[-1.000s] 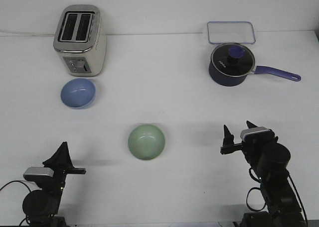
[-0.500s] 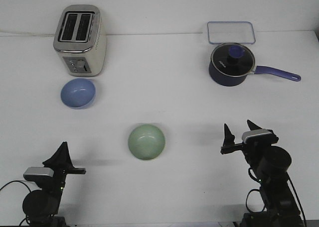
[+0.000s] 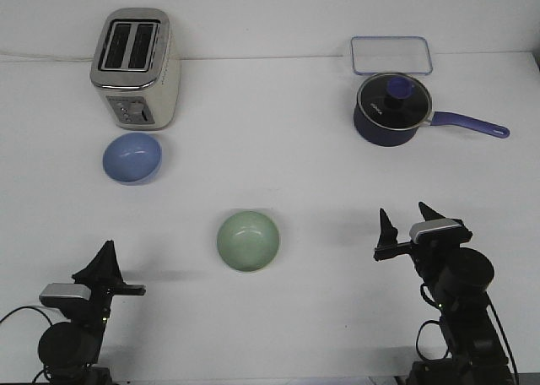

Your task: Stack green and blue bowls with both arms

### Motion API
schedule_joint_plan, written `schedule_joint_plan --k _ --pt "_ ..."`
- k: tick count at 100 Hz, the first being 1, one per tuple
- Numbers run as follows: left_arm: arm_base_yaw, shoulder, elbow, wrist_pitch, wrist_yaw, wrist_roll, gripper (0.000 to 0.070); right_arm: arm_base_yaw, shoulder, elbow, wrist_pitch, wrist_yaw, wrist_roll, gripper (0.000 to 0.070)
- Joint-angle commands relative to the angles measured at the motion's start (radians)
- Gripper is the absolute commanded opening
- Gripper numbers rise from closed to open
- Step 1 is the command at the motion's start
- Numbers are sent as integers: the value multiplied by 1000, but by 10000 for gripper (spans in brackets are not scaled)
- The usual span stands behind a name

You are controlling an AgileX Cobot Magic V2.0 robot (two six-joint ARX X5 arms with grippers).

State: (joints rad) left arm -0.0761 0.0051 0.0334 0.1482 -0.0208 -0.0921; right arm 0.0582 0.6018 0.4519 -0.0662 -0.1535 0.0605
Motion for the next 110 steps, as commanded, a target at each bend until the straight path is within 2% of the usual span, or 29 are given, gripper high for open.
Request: schedule_joint_plan --k 1,27,38,55,80,110 --pt "1 -2 -18 11 2 -1 11 2 1 5 14 0 14 557" --pt "1 -2 -13 10 2 -10 11 2 1 5 14 0 15 557" --pt "1 -2 23 6 2 -70 11 2 1 5 14 0 15 557" --pt "1 17 143 -77 2 -82 11 2 1 5 14 0 15 557" --pt "1 210 457 -321 2 -82 11 2 1 5 13 -3 15 557" --pt "1 628 907 -755 3 -81 11 2 1 5 13 -3 15 557"
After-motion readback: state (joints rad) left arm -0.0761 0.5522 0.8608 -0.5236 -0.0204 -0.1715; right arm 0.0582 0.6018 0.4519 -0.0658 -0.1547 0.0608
